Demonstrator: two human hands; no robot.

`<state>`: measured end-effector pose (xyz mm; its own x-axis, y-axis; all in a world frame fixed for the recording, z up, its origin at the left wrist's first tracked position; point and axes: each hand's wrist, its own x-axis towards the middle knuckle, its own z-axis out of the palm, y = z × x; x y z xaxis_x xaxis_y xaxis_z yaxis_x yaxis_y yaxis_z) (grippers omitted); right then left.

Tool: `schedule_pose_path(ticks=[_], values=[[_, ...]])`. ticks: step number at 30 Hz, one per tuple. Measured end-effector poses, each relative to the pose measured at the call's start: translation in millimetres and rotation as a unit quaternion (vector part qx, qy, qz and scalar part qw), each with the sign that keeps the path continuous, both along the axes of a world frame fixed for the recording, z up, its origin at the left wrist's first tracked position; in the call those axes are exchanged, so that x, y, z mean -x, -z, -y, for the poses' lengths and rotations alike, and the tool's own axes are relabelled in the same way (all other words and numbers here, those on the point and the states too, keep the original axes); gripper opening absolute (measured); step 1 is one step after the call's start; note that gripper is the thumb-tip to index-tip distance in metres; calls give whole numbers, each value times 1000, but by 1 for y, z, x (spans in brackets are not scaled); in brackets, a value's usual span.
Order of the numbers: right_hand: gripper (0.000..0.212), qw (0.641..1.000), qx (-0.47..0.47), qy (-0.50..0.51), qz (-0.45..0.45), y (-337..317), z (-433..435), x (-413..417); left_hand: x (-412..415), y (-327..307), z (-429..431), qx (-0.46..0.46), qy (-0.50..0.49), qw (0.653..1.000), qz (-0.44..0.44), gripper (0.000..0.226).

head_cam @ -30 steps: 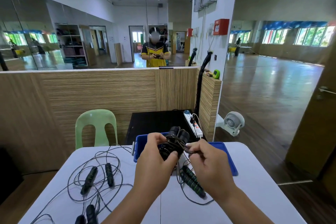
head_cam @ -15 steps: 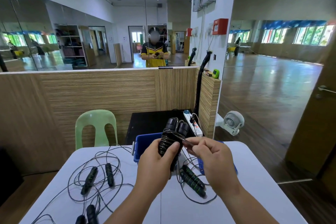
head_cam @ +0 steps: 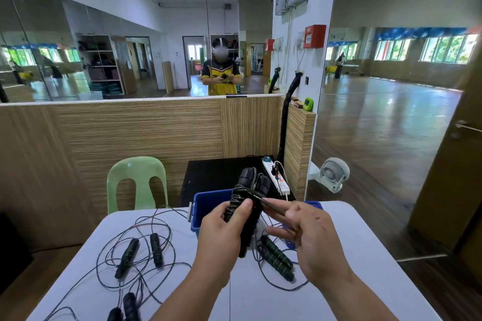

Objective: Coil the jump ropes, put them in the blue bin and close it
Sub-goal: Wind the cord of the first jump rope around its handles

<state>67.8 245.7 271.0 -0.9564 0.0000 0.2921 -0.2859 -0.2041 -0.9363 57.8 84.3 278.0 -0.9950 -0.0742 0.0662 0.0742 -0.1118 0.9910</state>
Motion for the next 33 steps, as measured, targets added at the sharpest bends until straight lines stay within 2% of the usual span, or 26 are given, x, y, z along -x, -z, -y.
schedule_pose_path(ticks=[4, 6, 8, 10, 12, 14, 19, 22, 29, 31, 33], values=[[32, 1000, 9, -1, 18, -2, -2, -1, 0, 0, -1, 1, 2, 1000, 0, 21], [28, 999, -37, 15, 14, -5, -1, -4, 2, 1, 0, 13, 0, 1000, -5, 21], [29, 988, -139, 60, -33, -4, -1, -6, 4, 0, 2, 25, 2, 1000, -4, 20], [28, 945, -269, 136, -126, 2, 0, -4, 6, 0, 4, 33, 3, 999, -8, 18], [15, 888, -355, 183, -227, 12, 0, -1, 7, -1, 5, 40, 4, 999, -12, 17], [9, 855, -387, 195, -284, 16, -1, 0, 9, 0, 8, 46, 5, 999, -12, 13], [18, 819, -408, 209, -345, 11, 2, -2, 16, 8, 12, 80, -9, 997, -14, 6], [17, 815, -396, 213, -365, 11, 6, -2, 19, 11, 13, 90, -17, 996, -16, 7], [9, 839, -355, 232, -340, 9, 13, -2, 21, 13, 14, 56, -8, 998, -9, 6], [6, 867, -318, 241, -298, 7, 13, -6, 22, 14, 14, 29, 3, 1000, 6, 8], [12, 929, -226, 233, -177, 5, 13, -6, 23, 16, 13, 1, 14, 1000, 20, 10]])
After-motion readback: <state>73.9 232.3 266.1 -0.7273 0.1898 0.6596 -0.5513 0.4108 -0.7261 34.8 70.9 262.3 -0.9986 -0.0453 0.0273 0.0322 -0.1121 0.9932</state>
